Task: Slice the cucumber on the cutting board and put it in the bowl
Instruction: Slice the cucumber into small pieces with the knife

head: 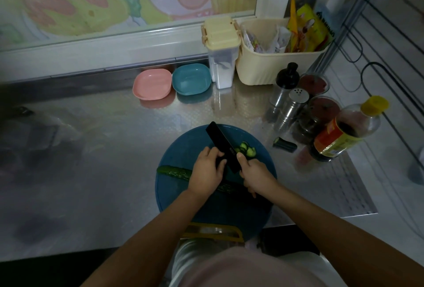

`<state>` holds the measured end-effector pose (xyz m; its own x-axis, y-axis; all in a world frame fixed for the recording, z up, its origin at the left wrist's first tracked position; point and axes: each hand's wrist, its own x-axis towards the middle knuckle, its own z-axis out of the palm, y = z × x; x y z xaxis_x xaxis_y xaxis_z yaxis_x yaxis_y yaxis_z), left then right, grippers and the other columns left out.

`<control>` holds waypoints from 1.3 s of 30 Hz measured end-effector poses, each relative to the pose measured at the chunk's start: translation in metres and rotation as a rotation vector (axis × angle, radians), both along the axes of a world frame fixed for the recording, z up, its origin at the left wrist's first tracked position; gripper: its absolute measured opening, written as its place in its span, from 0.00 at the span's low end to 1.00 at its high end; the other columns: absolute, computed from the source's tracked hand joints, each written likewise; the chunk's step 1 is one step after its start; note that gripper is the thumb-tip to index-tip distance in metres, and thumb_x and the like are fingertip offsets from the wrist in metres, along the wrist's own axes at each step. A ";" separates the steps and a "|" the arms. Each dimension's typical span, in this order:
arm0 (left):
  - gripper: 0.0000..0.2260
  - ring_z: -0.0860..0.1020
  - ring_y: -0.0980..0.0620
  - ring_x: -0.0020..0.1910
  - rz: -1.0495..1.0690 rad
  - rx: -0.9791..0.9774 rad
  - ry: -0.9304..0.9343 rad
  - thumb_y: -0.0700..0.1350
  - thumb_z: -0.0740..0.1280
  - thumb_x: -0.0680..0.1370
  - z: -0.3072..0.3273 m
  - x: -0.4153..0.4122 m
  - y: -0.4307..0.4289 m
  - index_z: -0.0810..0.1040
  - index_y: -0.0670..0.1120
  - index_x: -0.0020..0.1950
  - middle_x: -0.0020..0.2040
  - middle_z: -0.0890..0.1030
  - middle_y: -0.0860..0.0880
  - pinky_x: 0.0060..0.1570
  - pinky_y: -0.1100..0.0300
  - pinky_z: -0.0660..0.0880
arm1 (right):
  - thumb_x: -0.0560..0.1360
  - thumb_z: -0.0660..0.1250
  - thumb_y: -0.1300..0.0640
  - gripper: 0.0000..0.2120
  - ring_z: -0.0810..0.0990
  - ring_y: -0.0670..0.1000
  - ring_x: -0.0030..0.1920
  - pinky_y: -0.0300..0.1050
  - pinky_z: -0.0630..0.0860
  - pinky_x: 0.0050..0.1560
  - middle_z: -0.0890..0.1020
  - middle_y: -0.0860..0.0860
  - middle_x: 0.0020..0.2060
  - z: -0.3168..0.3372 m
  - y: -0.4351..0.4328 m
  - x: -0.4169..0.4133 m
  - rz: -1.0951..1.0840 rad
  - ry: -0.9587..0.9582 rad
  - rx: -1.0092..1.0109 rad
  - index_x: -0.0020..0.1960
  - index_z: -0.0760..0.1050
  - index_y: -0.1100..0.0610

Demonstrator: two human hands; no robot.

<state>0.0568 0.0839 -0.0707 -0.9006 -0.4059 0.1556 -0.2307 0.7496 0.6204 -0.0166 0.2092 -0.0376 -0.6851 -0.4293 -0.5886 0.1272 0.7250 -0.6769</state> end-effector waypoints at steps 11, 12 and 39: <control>0.04 0.74 0.47 0.44 0.008 0.002 -0.007 0.38 0.68 0.75 0.001 0.000 0.000 0.75 0.40 0.47 0.44 0.74 0.43 0.42 0.59 0.69 | 0.80 0.49 0.39 0.28 0.66 0.49 0.17 0.39 0.66 0.22 0.66 0.47 0.17 0.003 0.016 0.003 -0.075 -0.056 -0.155 0.30 0.66 0.57; 0.04 0.74 0.47 0.44 0.006 0.001 -0.007 0.38 0.68 0.75 0.001 0.000 -0.001 0.75 0.40 0.47 0.44 0.74 0.43 0.41 0.59 0.69 | 0.80 0.49 0.40 0.28 0.66 0.49 0.17 0.39 0.66 0.22 0.66 0.47 0.17 0.004 0.016 0.003 -0.069 -0.053 -0.158 0.30 0.65 0.57; 0.09 0.74 0.48 0.50 -0.099 0.032 -0.112 0.38 0.67 0.75 0.011 0.002 -0.008 0.75 0.39 0.55 0.52 0.75 0.43 0.46 0.68 0.65 | 0.81 0.46 0.41 0.29 0.73 0.53 0.25 0.39 0.67 0.22 0.75 0.56 0.29 -0.001 -0.011 0.005 0.019 0.072 0.025 0.33 0.69 0.59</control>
<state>0.0585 0.0763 -0.0595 -0.9473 -0.3178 0.0400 -0.2263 0.7524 0.6187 -0.0119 0.1984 -0.0381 -0.7180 -0.4281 -0.5488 0.0653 0.7435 -0.6655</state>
